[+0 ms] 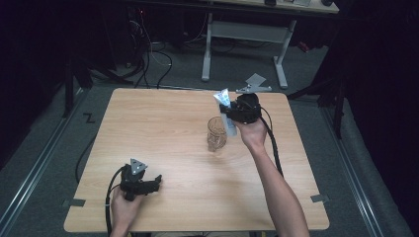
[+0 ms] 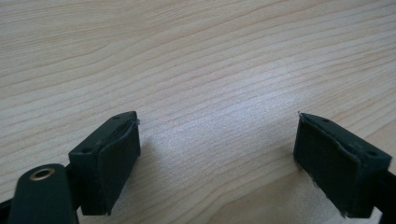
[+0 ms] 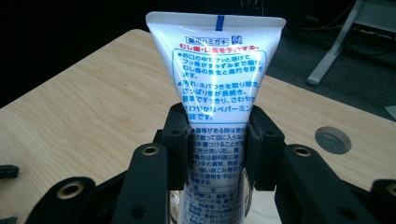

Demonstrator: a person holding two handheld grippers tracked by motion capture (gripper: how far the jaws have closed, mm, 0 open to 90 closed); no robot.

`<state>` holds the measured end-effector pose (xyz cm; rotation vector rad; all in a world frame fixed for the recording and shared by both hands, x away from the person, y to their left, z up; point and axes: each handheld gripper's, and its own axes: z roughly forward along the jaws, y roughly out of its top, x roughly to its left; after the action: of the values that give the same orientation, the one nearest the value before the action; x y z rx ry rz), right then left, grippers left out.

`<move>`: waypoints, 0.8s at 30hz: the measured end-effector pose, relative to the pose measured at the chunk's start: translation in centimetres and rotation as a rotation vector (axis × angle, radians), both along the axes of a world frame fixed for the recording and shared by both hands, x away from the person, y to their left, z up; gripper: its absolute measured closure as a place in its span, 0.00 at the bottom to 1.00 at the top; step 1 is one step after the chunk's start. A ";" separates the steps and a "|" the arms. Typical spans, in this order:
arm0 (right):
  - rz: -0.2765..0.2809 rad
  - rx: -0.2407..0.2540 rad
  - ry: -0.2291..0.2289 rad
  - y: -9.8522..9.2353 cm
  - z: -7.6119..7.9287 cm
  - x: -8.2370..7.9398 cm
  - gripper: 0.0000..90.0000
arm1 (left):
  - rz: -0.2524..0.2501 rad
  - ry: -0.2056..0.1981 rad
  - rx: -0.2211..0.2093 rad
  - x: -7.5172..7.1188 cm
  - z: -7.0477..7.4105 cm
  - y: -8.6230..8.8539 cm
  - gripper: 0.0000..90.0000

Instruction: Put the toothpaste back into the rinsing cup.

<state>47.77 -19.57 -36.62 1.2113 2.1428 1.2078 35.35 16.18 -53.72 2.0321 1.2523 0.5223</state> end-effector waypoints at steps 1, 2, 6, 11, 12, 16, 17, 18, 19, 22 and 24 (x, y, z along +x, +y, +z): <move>-0.002 0.000 0.000 0.1 0.0 0.1 0.73 | 0.000 0.000 0.000 0.0 0.0 0.0 0.17; -0.005 -0.001 -0.002 0.2 0.0 0.3 0.73 | 0.000 0.000 0.000 0.0 0.0 0.0 0.17; -0.020 -0.020 -0.014 0.8 -0.2 0.7 0.73 | 0.000 0.000 0.000 0.0 0.0 0.0 0.17; -0.027 -0.027 -0.016 1.4 -0.5 1.2 0.72 | -0.002 0.002 0.001 0.0 0.0 0.0 0.17; -0.029 -0.025 -0.016 1.5 -0.6 1.3 0.72 | -0.001 0.000 0.000 0.0 0.0 0.0 0.17; -0.033 -0.022 -0.024 1.6 -0.6 1.6 0.72 | 0.000 0.000 0.000 0.0 0.0 0.0 0.17; -0.035 -0.020 -0.024 1.6 -0.6 1.6 0.72 | -0.001 0.000 0.000 0.0 0.0 0.0 0.17; -0.034 -0.018 -0.025 1.6 -0.6 1.7 0.72 | -0.001 0.000 0.000 0.0 0.0 0.0 0.17; -0.036 -0.017 -0.025 1.6 -0.6 1.7 0.72 | -0.001 0.000 0.000 0.0 0.0 0.0 0.17; -0.042 -0.013 -0.022 1.6 -0.8 1.9 0.72 | -0.001 0.000 0.000 0.0 0.0 0.0 0.17; -0.041 -0.018 -0.028 1.6 -0.9 2.0 0.72 | -0.001 0.000 0.000 0.0 0.0 0.0 0.17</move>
<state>49.75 -17.95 -37.53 1.2181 2.0936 1.1792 35.33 16.19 -53.72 2.0328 1.2516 0.5220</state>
